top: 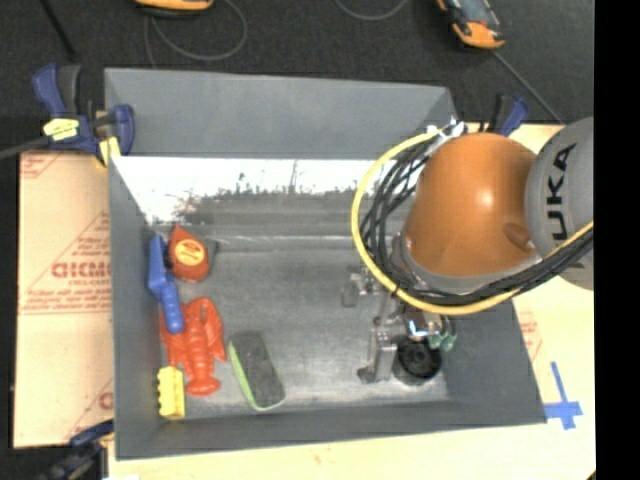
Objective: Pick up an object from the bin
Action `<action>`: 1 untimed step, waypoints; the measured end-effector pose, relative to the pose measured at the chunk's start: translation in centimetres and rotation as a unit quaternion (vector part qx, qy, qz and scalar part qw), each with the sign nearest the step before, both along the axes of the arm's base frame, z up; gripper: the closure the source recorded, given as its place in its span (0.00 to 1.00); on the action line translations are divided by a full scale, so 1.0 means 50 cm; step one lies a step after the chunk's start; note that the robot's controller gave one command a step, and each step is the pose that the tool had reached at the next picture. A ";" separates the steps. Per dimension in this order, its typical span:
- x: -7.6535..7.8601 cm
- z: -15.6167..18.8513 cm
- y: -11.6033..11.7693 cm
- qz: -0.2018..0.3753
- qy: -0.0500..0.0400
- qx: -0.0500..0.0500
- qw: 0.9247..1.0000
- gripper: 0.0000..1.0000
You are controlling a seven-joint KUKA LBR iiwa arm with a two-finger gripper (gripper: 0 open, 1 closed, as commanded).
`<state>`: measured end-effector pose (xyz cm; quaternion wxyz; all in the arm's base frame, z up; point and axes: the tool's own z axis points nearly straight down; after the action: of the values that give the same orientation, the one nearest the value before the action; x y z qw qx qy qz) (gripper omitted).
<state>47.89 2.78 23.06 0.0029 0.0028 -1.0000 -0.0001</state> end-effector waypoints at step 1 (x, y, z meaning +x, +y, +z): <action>0.003 0.009 0.000 -0.001 -0.004 0.000 1.000 0.00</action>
Offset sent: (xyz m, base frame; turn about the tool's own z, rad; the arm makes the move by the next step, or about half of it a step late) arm 0.0109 -0.1577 -0.1606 -0.3426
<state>48.05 2.78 23.49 -0.0016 0.0021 -1.0000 -0.0004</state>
